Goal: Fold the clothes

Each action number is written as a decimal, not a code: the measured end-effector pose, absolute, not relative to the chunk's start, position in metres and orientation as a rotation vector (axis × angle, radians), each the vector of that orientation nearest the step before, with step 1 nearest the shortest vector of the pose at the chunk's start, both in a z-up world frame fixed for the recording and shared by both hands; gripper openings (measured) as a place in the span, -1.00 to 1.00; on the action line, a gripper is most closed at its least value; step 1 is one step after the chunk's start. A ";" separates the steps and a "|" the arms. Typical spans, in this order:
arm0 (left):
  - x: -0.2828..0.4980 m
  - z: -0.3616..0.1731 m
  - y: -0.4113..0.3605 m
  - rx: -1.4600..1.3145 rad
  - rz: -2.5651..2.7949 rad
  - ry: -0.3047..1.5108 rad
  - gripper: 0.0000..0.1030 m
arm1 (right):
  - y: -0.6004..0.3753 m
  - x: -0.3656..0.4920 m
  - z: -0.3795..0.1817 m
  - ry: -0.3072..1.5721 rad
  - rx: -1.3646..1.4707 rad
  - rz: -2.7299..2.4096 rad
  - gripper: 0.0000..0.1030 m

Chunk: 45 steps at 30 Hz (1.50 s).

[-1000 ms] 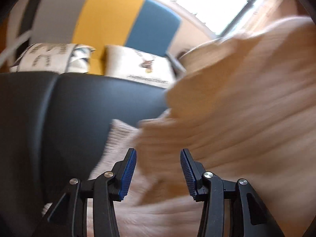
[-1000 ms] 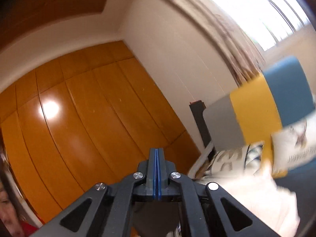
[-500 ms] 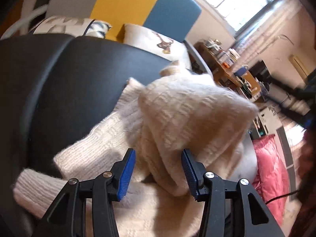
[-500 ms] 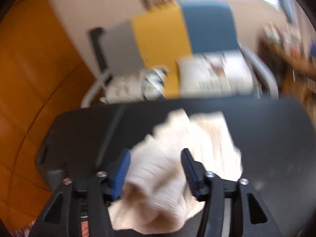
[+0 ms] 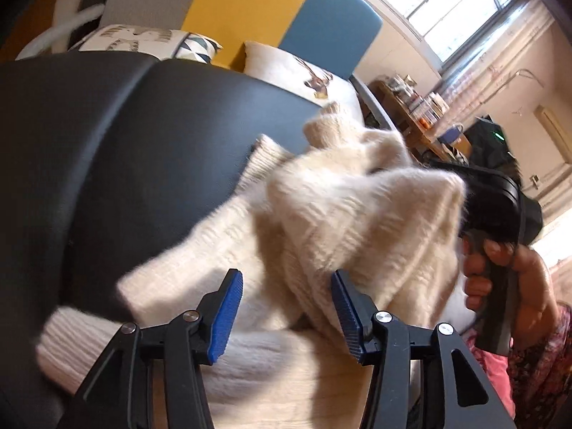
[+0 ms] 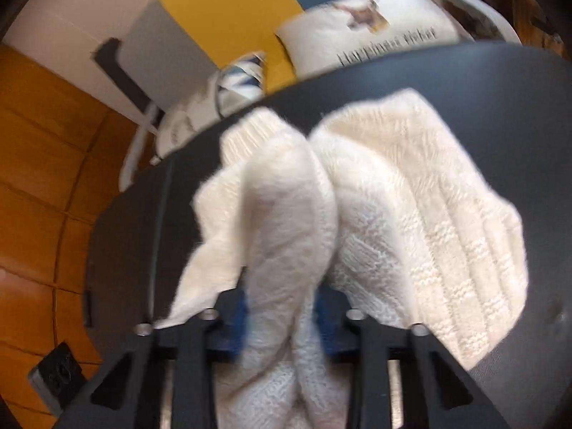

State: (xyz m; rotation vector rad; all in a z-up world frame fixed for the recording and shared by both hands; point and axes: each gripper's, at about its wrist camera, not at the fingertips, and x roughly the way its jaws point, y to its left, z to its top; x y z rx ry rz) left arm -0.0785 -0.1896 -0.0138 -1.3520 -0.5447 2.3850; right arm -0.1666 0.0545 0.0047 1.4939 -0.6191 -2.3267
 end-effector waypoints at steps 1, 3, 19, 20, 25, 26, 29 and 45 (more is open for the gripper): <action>-0.081 -0.014 -0.194 -1.352 2.405 -0.551 0.02 | 0.057 -0.162 0.012 -0.609 1.457 -2.342 -0.52; -0.085 -0.014 -0.204 -1.353 2.445 -0.563 0.02 | 0.062 -0.148 0.032 -0.617 1.368 -2.358 -0.53; -0.102 0.008 -0.232 -1.256 2.443 -0.725 0.24 | -0.024 -0.121 0.232 -0.628 0.690 -2.086 -0.61; -0.099 0.020 -0.240 -1.210 2.463 -0.744 0.25 | -0.032 -0.117 0.244 -0.616 0.670 -2.053 -0.62; -0.078 0.082 -0.276 -0.965 2.556 -0.837 0.39 | -0.081 -0.102 0.294 -0.540 0.587 -1.887 -0.66; -0.074 0.094 -0.283 -0.915 2.572 -0.854 0.39 | -0.092 -0.099 0.301 -0.522 0.577 -1.854 -0.66; -0.044 0.139 -0.302 -0.695 2.585 -0.885 0.39 | -0.124 -0.091 0.320 -0.470 0.560 -1.764 -0.66; 0.102 0.275 -0.315 -0.301 3.293 -0.697 0.45 | -0.150 -0.051 0.332 -0.580 0.461 -1.499 -0.68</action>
